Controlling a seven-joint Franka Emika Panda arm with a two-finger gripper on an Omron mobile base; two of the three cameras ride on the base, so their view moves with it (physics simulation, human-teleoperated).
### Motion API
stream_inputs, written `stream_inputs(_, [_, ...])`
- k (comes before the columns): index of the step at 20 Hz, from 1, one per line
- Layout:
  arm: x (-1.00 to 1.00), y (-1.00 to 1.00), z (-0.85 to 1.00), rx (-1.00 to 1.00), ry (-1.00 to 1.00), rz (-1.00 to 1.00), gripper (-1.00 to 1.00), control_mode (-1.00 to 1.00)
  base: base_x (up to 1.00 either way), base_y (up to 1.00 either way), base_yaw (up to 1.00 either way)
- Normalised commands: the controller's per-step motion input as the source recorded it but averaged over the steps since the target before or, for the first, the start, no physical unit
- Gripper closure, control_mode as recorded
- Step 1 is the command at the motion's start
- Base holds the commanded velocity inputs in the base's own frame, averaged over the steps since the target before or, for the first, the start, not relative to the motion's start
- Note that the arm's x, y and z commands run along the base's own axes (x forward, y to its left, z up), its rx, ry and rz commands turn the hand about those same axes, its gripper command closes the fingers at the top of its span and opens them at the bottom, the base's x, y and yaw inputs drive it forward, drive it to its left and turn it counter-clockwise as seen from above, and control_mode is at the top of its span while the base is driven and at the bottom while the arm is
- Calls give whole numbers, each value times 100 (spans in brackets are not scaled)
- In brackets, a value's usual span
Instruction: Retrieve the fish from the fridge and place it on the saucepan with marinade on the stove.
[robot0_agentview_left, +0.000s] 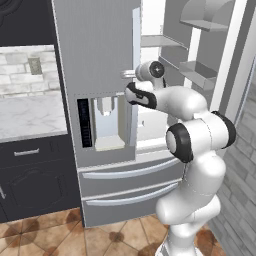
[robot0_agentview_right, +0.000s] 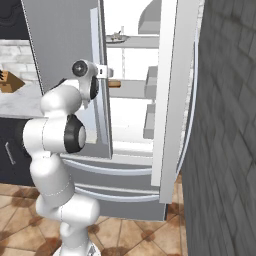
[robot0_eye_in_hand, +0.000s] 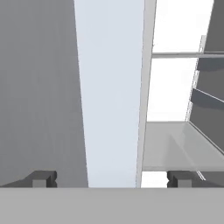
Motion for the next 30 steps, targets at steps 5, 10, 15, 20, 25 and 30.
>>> stream_inputs(5, [9, 0, -1, 0, 0, 0, -100, -100, 0, 0, 0])
stream_inputs(10, [60, 1, -19, 0, -1, 0, -100, -100, 0, 0, 0])
stream_inputs(15, [79, 6, -30, 0, 0, 0, -100, -100, 0, 0, 0])
stream_inputs(20, [26, 1, -8, 0, 0, 0, 100, -100, 0, 0, 0])
stream_inputs(25, [-2, 2, 0, 0, 1, 0, 100, -100, 0, 0, 0])
stream_inputs(30, [-52, 56, 16, 1, 9, 0, 100, -100, 0, 0, 0])
